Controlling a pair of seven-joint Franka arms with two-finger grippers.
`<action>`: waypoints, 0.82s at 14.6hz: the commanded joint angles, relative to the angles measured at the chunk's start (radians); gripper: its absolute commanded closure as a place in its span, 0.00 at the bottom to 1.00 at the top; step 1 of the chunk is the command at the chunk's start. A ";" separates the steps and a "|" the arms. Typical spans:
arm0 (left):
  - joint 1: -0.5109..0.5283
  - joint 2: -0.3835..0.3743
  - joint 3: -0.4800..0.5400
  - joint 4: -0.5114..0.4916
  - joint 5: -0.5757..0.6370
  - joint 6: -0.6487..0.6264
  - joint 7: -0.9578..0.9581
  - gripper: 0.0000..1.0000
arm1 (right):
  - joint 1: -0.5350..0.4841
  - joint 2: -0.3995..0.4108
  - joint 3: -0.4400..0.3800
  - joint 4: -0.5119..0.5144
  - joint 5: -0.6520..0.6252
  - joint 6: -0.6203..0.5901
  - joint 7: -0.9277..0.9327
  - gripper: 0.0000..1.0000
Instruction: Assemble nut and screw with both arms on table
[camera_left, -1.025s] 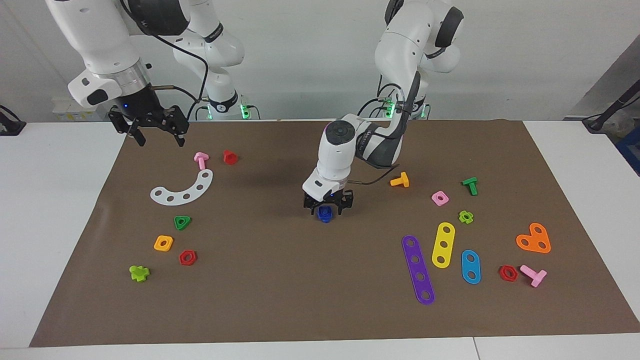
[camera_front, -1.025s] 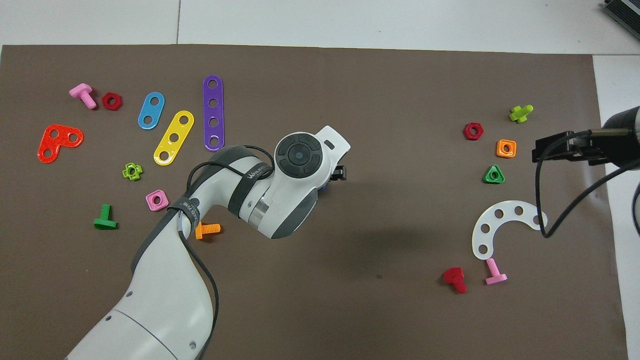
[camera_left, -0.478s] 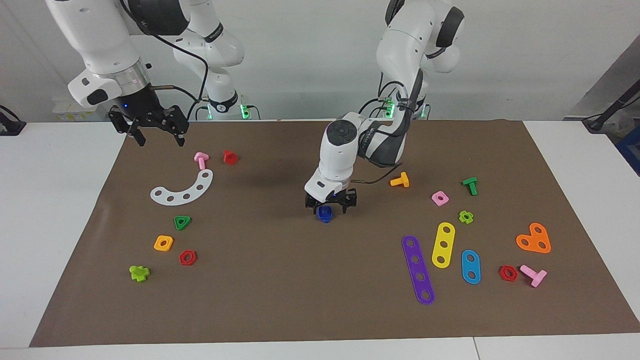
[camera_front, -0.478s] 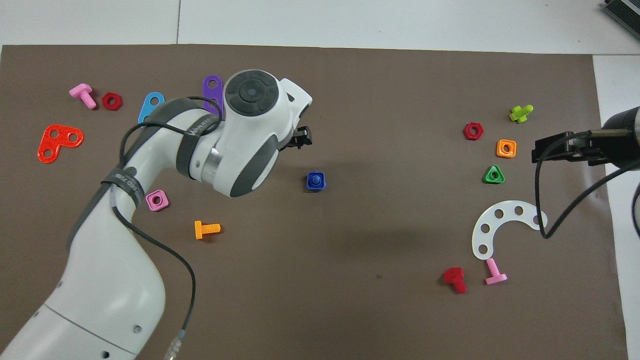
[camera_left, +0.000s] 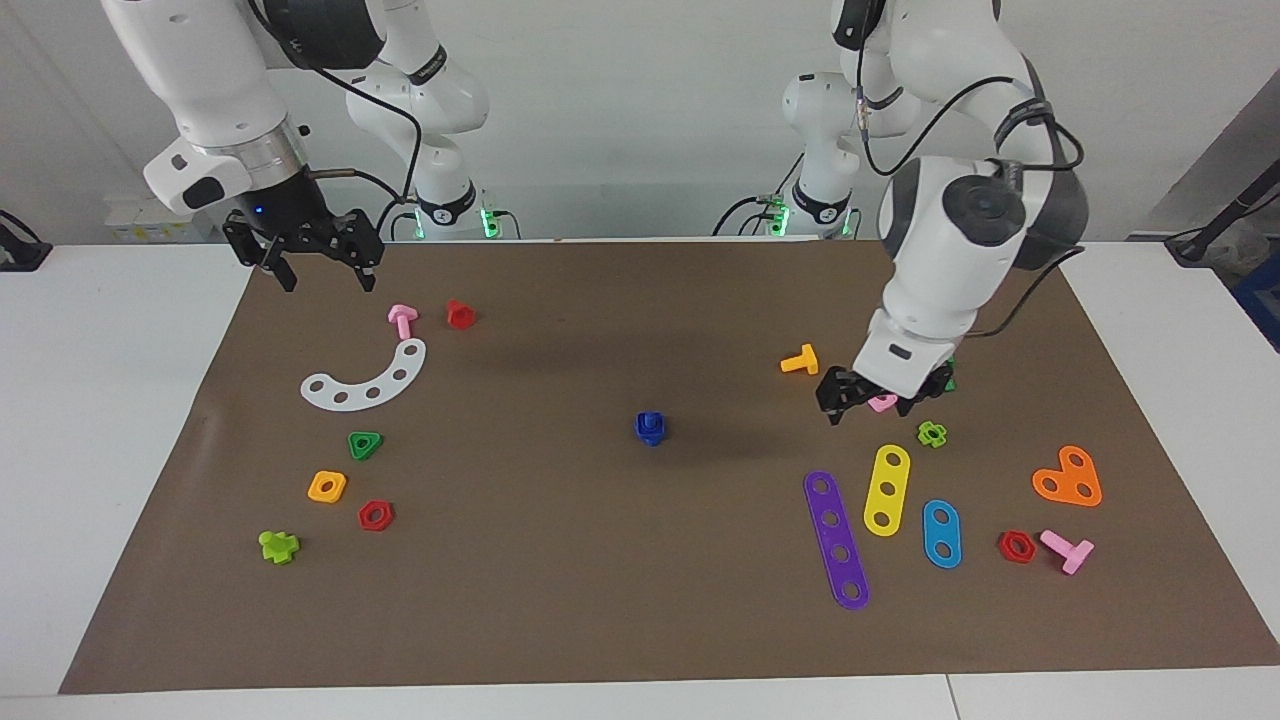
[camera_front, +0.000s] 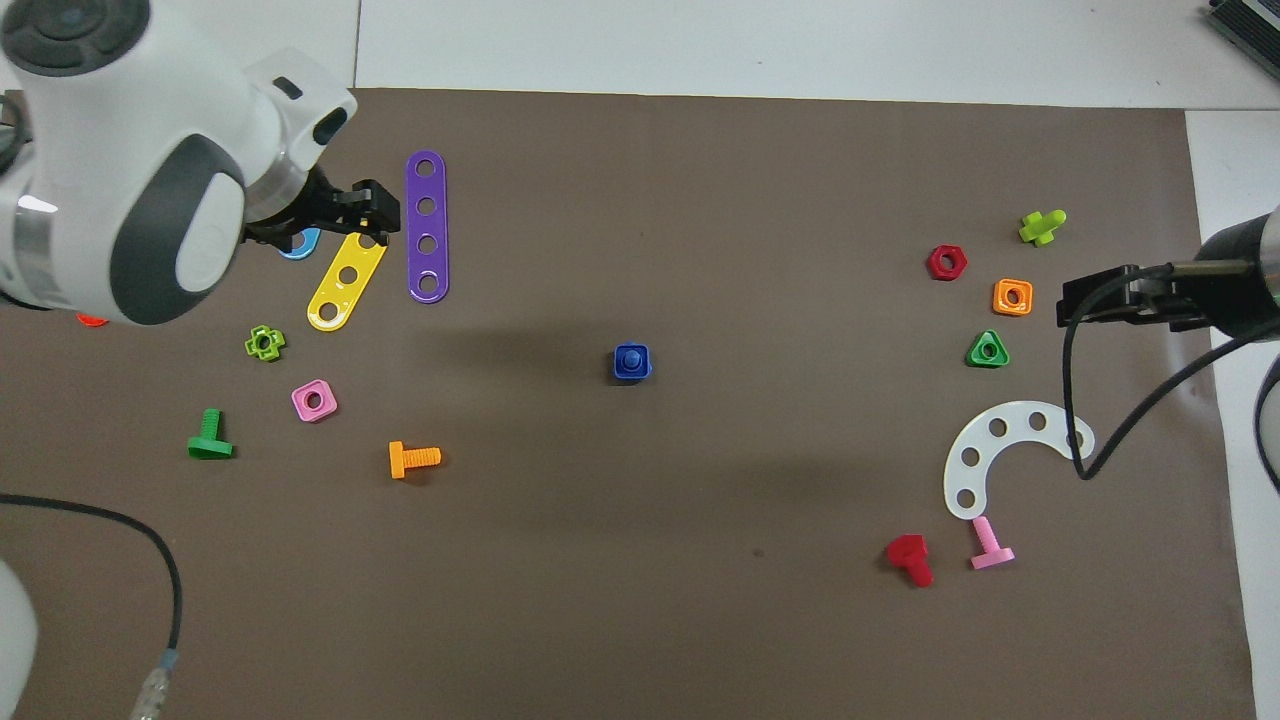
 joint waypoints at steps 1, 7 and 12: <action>0.076 -0.117 -0.007 -0.120 -0.005 -0.078 0.117 0.05 | -0.010 -0.027 0.003 -0.030 0.007 -0.014 -0.032 0.00; 0.132 -0.324 -0.010 -0.286 -0.008 -0.005 0.145 0.00 | -0.007 -0.038 0.000 -0.022 -0.008 -0.031 -0.024 0.00; 0.133 -0.304 -0.006 -0.194 -0.120 -0.019 0.145 0.00 | -0.001 -0.026 0.011 0.005 -0.023 -0.037 0.030 0.00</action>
